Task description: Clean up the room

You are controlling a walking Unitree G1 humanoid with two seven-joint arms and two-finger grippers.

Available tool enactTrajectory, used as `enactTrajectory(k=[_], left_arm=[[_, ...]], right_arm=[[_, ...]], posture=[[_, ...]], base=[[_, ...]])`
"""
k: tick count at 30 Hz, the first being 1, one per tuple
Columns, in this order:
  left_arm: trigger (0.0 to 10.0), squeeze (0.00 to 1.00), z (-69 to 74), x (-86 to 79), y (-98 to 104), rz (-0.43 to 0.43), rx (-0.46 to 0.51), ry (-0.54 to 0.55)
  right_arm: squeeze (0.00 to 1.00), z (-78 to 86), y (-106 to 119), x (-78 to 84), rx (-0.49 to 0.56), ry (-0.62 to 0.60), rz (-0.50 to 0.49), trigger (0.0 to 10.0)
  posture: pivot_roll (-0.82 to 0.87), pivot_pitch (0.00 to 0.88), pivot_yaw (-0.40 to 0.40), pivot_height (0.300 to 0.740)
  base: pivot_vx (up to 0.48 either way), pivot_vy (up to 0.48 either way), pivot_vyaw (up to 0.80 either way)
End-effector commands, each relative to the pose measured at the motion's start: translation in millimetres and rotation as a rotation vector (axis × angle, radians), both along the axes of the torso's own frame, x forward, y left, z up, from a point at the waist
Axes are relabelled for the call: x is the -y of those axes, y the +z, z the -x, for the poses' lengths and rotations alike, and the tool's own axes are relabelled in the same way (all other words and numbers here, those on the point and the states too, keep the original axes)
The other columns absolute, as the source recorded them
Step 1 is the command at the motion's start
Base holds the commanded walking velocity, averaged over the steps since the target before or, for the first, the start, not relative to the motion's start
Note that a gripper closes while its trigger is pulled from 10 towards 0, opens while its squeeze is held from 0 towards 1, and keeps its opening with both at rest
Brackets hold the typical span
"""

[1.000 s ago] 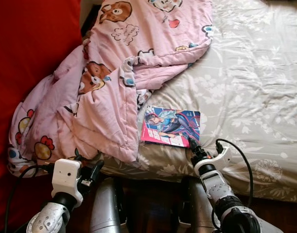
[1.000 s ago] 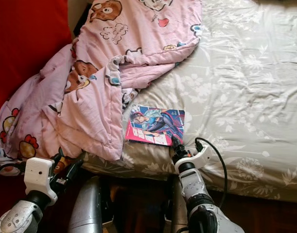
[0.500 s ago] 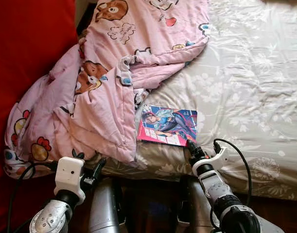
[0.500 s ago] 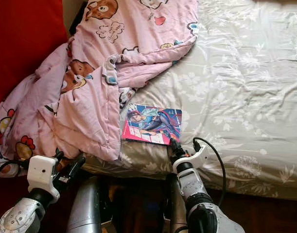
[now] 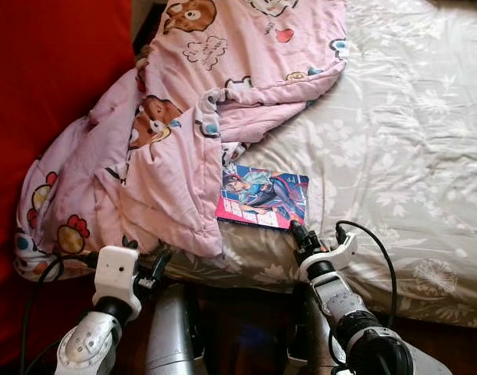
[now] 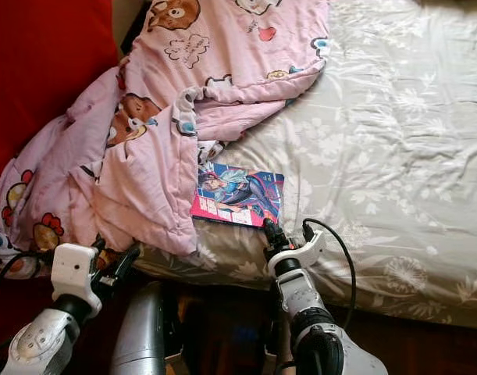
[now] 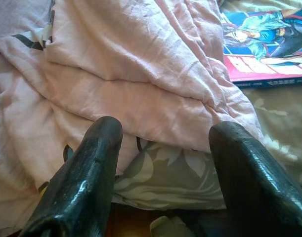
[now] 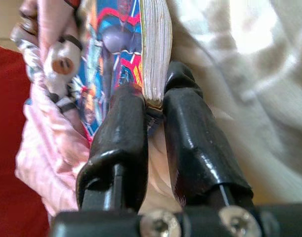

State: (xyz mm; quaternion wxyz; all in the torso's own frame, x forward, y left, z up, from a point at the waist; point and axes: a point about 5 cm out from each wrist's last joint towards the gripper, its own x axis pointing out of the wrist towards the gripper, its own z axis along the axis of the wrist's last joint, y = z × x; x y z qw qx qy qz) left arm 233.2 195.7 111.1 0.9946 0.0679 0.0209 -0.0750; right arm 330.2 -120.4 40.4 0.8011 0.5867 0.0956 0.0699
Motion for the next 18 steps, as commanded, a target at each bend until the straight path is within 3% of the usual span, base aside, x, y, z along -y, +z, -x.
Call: enactTrajectory(k=[1,6,10,15,18], left_arm=[[10.0,0.0,-0.4,-2.7,-8,-0.015,-0.023,0.016],[10.0,0.0,-11.3,-1.8,-10,-0.003,-0.003,0.027],[10.0,0.0,-18.9,-0.9,-15,0.026,0.003,0.043],[10.0,0.0,-31.6,-10.4,-23,0.111,0.002,0.127],[10.0,0.0,-35.0,-14.7,-28,0.148,-0.007,0.158]], right_arm=[[0.0,-5.0,8,-2.8,0.049,-0.005,-0.013,0.0],[0.0,-11.5,20,12.0,0.136,-0.069,0.172,0.0],[0.0,-9.0,25,25.3,0.218,-0.111,0.239,0.0],[0.0,4.9,28,39.5,0.273,-0.165,0.513,0.0],[0.0,13.2,30,41.7,0.292,-0.18,0.558,0.0]], posture=[[0.22,0.237,0.021,0.574],[0.19,0.186,0.005,0.574],[0.17,0.145,-0.007,0.574],[0.11,0.059,-0.024,0.574],[0.08,0.016,-0.024,0.574]], base=[[0.0,0.0,0.0],[0.0,0.0,0.0],[0.0,0.0,0.0],[0.0,0.0,0.0],[0.0,0.0,0.0]])
